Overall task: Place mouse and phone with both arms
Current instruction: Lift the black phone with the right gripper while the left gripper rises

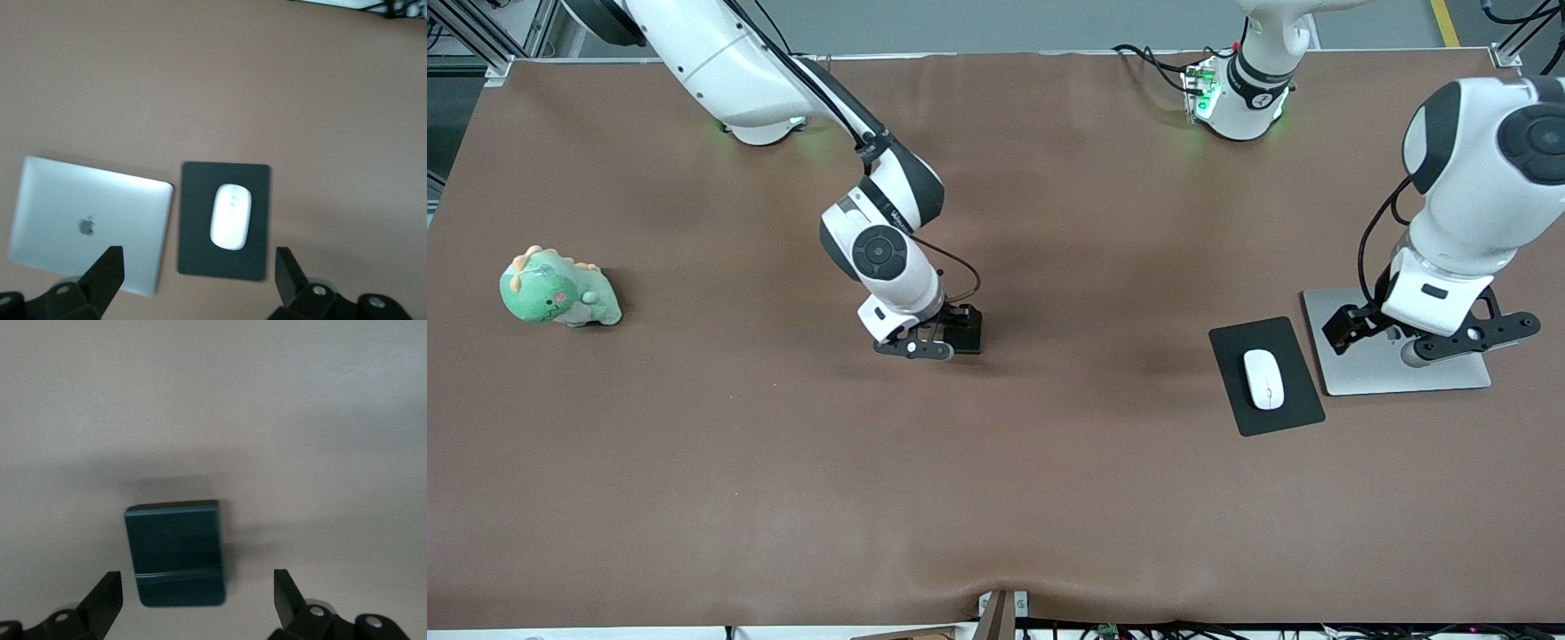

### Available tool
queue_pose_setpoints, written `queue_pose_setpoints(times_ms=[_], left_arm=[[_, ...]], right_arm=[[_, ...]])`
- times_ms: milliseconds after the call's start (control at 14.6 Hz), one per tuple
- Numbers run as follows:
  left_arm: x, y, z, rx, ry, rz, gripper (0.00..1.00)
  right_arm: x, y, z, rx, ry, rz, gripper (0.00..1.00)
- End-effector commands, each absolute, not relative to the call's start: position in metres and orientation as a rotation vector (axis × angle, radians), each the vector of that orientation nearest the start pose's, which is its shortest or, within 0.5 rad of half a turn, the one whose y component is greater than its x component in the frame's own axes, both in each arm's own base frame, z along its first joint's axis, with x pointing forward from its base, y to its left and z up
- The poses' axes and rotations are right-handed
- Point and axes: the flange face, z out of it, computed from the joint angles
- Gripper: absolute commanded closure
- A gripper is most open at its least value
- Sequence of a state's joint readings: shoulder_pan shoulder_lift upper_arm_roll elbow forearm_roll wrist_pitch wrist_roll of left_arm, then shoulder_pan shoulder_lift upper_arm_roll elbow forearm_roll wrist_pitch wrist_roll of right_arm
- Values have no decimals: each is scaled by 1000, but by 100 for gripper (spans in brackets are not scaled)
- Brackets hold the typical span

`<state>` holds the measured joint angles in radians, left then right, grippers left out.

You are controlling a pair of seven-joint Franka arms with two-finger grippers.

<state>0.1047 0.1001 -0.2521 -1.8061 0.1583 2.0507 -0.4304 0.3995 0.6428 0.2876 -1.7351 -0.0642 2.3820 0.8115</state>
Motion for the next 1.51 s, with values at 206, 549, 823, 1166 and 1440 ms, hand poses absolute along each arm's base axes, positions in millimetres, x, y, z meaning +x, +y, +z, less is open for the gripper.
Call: queue_pose_setpoints(times_ms=[206,549,823,1166,1440], left_arm=[[605,-79,548,-3093,-393,-233,0],[606,-90,596,-3109,-378,-281,0],[607,-87,596,-3114,-372,-277,0],[596,-80,604,-3110,-249,-250,0],[579,-84,612,-3099,-184,-181,0]], right_arm=[[528,427,200,-3037,182,65,0],[527,433,189,-3032,210,30,0],[525,442,172,-3040,220,9,0],[532,436,172,-3063,187,-24,67],[543,428,182,-3055,210,-27,100]])
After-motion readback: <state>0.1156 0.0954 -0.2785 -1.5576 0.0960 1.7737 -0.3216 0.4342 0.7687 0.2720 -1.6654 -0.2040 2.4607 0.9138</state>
